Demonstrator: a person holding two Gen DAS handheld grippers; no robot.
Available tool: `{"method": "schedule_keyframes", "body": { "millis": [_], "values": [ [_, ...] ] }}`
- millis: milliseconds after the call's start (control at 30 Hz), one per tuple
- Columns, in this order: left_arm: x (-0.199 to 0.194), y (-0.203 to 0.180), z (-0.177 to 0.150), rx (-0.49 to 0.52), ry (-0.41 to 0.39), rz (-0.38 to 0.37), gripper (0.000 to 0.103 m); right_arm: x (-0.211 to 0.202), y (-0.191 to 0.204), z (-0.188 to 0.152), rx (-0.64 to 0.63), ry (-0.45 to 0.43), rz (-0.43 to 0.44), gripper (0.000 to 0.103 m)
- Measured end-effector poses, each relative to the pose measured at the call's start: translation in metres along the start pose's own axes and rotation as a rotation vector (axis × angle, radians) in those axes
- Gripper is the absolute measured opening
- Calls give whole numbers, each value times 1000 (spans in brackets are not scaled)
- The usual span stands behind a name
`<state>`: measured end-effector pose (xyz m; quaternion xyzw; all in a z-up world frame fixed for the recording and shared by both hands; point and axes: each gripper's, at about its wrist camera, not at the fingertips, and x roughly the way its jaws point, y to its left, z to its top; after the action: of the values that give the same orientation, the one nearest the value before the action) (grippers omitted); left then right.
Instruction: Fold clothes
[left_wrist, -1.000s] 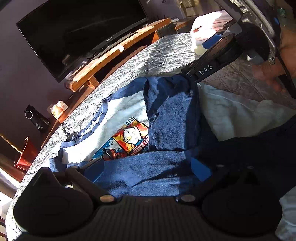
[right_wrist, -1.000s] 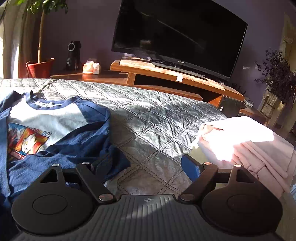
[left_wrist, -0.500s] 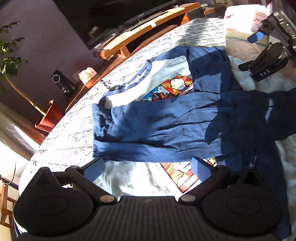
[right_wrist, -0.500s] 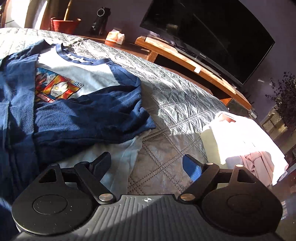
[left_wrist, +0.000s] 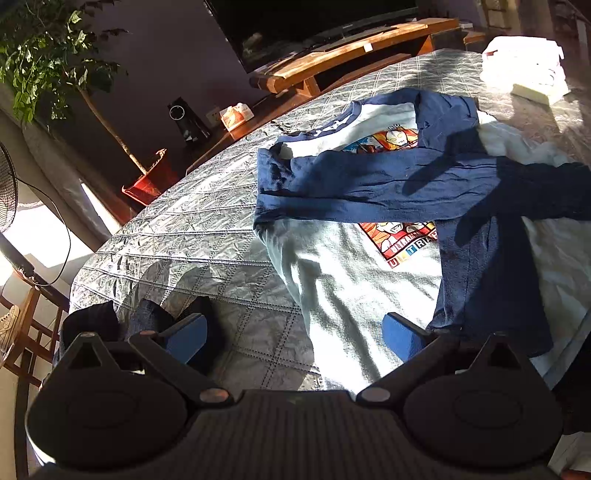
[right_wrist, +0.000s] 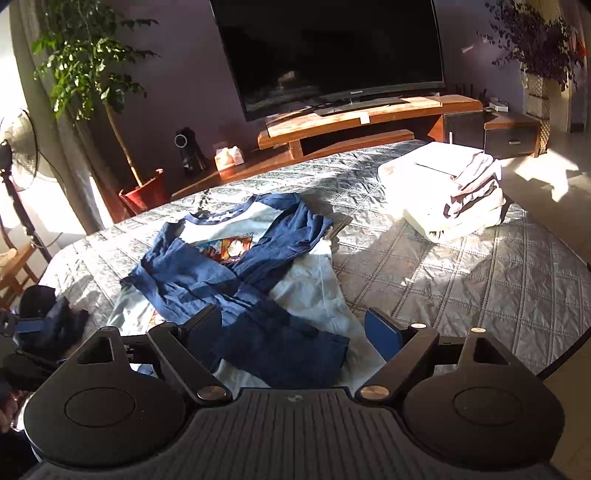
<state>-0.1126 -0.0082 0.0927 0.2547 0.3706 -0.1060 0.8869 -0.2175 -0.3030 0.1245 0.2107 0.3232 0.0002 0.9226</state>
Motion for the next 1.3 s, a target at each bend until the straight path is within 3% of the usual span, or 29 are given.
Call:
{"method": "schedule_keyframes", "body": {
  "millis": [67,200,333,467,600,800,933,1100,1300],
  "values": [
    [-9,0,-4,-50,1,-20,101,-6,10,-14,31,19,114,89],
    [-24,-11,-18,-143,29,-79,101,-8,16,-27,35,-21,111,89],
    [-39,-32,-34,-150,28,-112,101,8,9,-27,81,83,92,84],
    [-56,-48,-44,-121,0,-122,101,9,5,-30,80,97,59,76],
    [-71,-54,-51,-153,-7,-109,101,9,1,-31,71,101,55,71],
    [-97,-57,-54,-189,-37,-90,101,8,5,-30,36,119,54,70],
    [-109,-54,-56,-215,-49,-82,101,12,8,-30,22,151,60,71],
    [-101,-46,-56,-229,-26,-57,101,6,0,-30,125,68,59,72],
    [-81,-8,-65,-404,-3,-89,101,13,18,-32,81,98,102,72]
  ]
}}
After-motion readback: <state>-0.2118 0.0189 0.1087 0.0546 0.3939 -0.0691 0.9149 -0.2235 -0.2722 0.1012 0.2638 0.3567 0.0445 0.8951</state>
